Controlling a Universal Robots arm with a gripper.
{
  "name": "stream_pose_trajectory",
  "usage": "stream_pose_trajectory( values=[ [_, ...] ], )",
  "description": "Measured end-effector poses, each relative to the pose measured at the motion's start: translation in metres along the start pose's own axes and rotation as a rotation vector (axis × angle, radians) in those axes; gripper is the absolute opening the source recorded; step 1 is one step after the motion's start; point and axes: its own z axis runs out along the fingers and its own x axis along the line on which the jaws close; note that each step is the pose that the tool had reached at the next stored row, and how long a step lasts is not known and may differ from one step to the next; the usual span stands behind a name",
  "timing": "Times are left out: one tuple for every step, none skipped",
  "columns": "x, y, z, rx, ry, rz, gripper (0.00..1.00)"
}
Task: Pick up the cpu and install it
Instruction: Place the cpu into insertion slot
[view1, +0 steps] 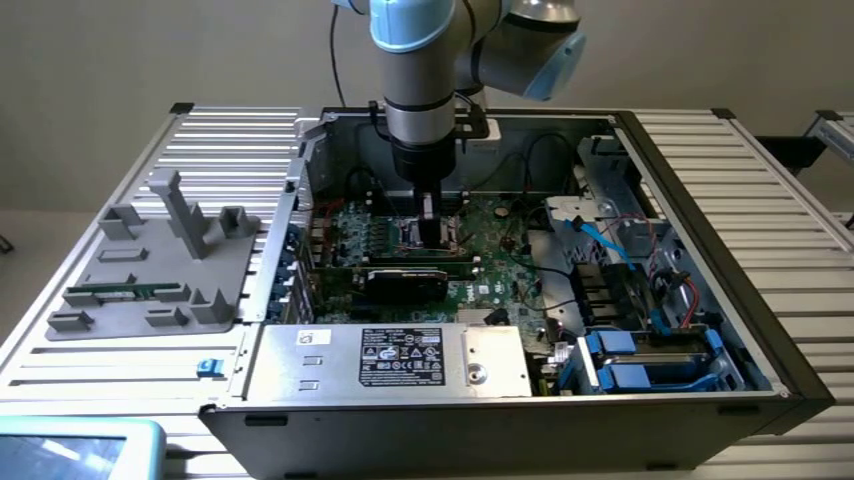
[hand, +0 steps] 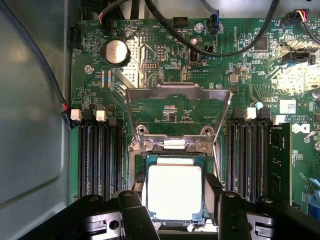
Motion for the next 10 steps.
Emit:
stream_pose_trajectory(
  values=[
    [0.0,0.0,-0.0006,0.0,-0.0001,0.0,0.54],
    [0.0,0.0001,-0.0012,-0.0001,-0.0001,0.001,0.54],
    [0.0001,0.0002,-0.0018,-0.0002,-0.0002,0.001,0.54],
    [0.0001,0.0002,-0.0019,-0.0004,-0.0001,0.002,0.54],
    [0.0001,0.0002,-0.0019,-0.0007,0.0,0.002,0.54],
    [0.0001,0.0001,-0.0019,-0.0007,-0.0001,0.002,0.54],
    [0.0,0.0,-0.002,-0.0007,-0.0003,0.002,0.54],
    [0.0,-0.0002,-0.002,-0.0009,-0.0003,0.002,0.54],
    [0.0,-0.0004,-0.002,-0.0011,-0.0003,0.003,0.54],
    [0.0,-0.0007,-0.002,-0.0012,-0.0003,0.003,0.54]
  ],
)
